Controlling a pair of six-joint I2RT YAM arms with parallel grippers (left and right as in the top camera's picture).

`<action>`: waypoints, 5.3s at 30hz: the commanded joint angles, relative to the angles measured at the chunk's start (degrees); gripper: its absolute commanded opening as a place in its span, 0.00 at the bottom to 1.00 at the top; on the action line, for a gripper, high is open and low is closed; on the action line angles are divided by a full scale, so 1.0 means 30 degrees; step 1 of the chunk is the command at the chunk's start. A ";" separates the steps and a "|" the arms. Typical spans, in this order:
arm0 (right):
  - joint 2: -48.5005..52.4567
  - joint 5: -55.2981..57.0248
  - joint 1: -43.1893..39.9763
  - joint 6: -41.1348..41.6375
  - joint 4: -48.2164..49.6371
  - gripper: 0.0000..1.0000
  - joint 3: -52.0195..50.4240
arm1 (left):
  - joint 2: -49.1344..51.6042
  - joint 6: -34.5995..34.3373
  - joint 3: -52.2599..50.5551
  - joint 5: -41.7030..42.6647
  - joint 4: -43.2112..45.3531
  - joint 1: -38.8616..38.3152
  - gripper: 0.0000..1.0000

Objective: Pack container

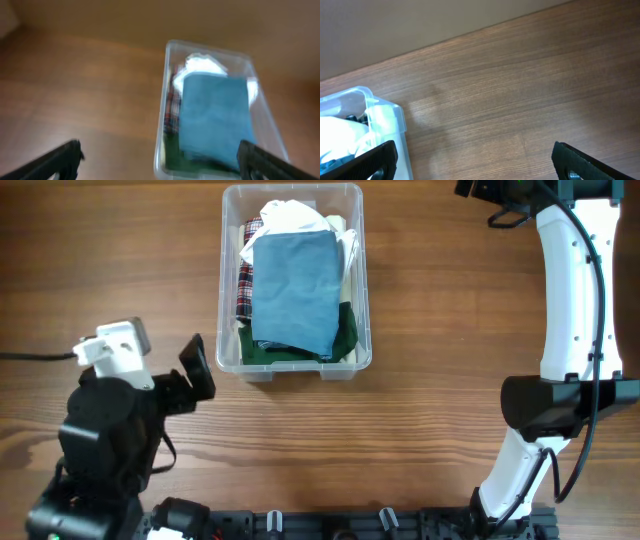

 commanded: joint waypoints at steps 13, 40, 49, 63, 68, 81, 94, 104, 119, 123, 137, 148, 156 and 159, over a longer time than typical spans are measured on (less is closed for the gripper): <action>0.0189 0.0182 0.0131 0.0240 0.0007 1.00 -0.0044 | -0.7184 0.0750 -1.2495 0.5865 1.3886 0.4189 1.00; 0.0189 0.0182 0.0131 0.0240 0.0007 1.00 -0.0044 | -1.2677 0.0546 -1.9504 0.6528 1.3573 0.4175 1.00; 0.0189 0.0182 0.0131 0.0240 0.0007 1.00 -0.0044 | -1.2662 0.0546 -1.9504 0.6426 1.3646 0.4175 1.00; 0.0189 0.0182 0.0131 0.0240 0.0007 1.00 -0.0044 | -1.2662 0.0546 -1.9504 0.6426 1.3646 0.4175 1.00; 0.0189 0.0182 0.0131 0.0240 0.0007 1.00 -0.0044 | -1.2662 0.0546 -1.9504 0.6426 1.3646 0.4175 1.00; -0.0459 0.0182 0.0248 0.0226 -0.0007 1.00 -0.0044 | -1.2662 0.0539 -1.9504 0.6426 1.3646 0.4175 1.00; -1.0040 0.0685 0.0729 -0.1428 0.4830 1.00 -0.8451 | -1.2662 0.0539 -1.9504 0.6426 1.3646 0.4175 1.00; -2.1944 0.0044 0.0721 -0.3330 1.6415 1.00 -2.5369 | -1.2662 0.0539 -1.9504 0.6426 1.3646 0.4175 1.00; -3.4592 -0.2987 -0.0634 -0.3126 2.6687 1.00 -4.2126 | -1.2662 0.0539 -1.9504 0.6426 1.3646 0.4175 1.00; -3.6195 -0.2914 -0.0954 -0.3155 2.6716 1.00 -4.3641 | -1.2662 0.0539 -1.9504 0.6426 1.3646 0.4175 1.00; -3.8964 -0.2426 -0.1239 -0.3279 2.6658 1.00 -4.6125 | -1.2662 0.0539 -1.9504 0.6426 1.3646 0.4175 1.00; -3.9576 -0.4146 -0.1275 -0.4306 2.5602 1.00 -4.6796 | -1.2662 0.0539 -1.9504 0.6426 1.3646 0.4175 1.00; -3.9576 -0.4269 -0.1304 -0.4277 2.4953 1.00 -4.6796 | -1.2662 0.0539 -1.9504 0.6426 1.3646 0.4175 1.00; -3.9583 -0.4488 -0.1304 -0.4218 2.4982 1.00 -4.6796 | -1.2662 0.0546 -1.9504 0.6426 1.3646 0.4175 1.00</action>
